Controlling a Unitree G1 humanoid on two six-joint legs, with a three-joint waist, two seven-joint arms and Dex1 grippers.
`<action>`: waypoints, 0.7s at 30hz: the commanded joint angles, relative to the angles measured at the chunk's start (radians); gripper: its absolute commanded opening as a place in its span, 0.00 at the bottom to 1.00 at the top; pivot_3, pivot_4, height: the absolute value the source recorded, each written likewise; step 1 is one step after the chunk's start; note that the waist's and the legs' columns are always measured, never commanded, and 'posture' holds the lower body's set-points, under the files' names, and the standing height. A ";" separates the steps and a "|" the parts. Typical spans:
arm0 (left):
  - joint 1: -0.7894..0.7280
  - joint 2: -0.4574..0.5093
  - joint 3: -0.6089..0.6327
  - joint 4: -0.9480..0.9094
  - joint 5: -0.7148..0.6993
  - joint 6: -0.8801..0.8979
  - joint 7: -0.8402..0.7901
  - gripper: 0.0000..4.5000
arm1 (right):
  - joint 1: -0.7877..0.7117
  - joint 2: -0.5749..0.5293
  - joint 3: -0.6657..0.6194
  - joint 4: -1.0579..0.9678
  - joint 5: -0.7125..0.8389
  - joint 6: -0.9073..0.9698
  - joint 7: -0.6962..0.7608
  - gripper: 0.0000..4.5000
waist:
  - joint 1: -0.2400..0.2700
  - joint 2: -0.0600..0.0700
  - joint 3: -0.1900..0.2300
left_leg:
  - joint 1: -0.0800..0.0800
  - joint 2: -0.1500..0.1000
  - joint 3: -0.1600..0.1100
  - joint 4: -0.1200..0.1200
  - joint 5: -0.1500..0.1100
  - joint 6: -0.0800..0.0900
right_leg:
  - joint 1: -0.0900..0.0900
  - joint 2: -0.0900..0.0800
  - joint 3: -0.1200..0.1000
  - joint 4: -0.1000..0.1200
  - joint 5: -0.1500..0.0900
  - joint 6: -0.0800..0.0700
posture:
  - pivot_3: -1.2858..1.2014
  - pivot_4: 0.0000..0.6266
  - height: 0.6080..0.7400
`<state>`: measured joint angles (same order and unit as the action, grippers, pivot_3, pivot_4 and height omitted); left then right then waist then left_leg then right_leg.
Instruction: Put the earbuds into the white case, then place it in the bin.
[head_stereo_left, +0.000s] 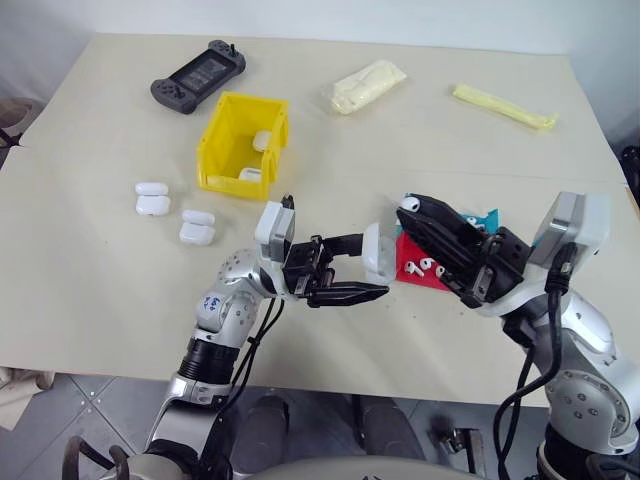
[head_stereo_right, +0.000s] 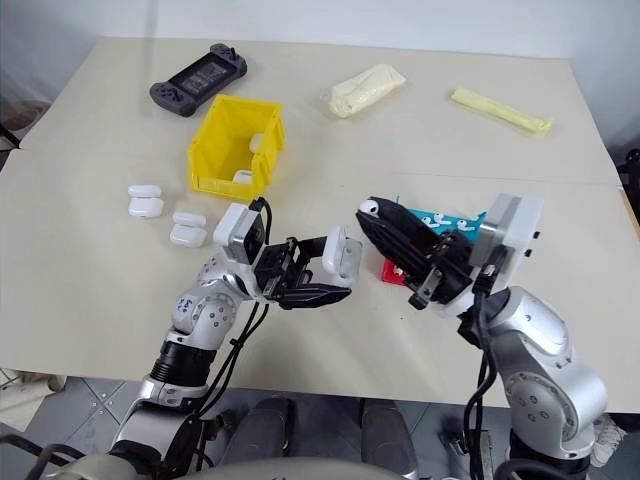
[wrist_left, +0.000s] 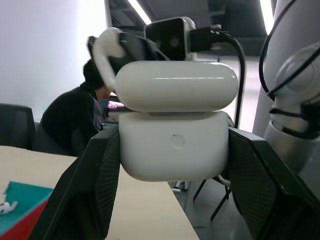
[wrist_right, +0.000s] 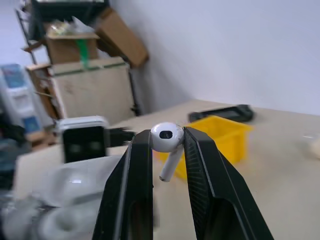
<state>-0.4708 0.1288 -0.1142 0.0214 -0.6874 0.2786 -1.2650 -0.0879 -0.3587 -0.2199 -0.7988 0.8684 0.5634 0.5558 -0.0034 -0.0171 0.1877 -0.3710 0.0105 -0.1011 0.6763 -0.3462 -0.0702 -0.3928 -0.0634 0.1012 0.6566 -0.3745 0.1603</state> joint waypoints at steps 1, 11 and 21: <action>-0.019 -0.015 0.017 -0.026 -0.033 0.012 0.017 0.62 | 0.029 0.005 0.023 -0.036 0.022 -0.044 -0.010 0.11 | 0.000 0.000 0.000 | 0.000 0.000 0.000 0.000 0.000 0.000 | 0.000 0.000 0.000 0.000 0.000 0.000 | 0.52 0.24 1.00; -0.022 -0.029 0.020 -0.048 -0.040 0.033 0.034 0.62 | 0.059 0.000 0.074 -0.009 0.000 -0.105 -0.015 0.11 | -0.001 0.000 0.000 | 0.000 0.000 0.000 0.000 0.000 0.000 | 0.000 0.000 0.000 0.000 0.000 0.000 | 0.52 0.24 1.00; -0.016 -0.043 0.012 -0.059 -0.044 0.045 0.033 0.62 | 0.060 -0.009 0.147 0.033 -0.067 -0.150 0.003 0.11 | 0.000 0.000 0.000 | 0.000 0.000 0.000 0.000 0.000 0.000 | 0.000 0.000 0.000 0.000 0.000 0.000 | 0.52 0.24 1.00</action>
<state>-0.4762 0.1072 -0.0975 0.0114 -0.7036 0.3295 -1.2332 -0.0314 -0.3561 -0.0992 -0.7724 0.8133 0.4136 0.5458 -0.0038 -0.0171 0.1877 -0.3709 0.0105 -0.1008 0.6758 -0.3462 -0.0702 -0.3929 -0.0631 0.1013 0.6565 -0.3745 0.1603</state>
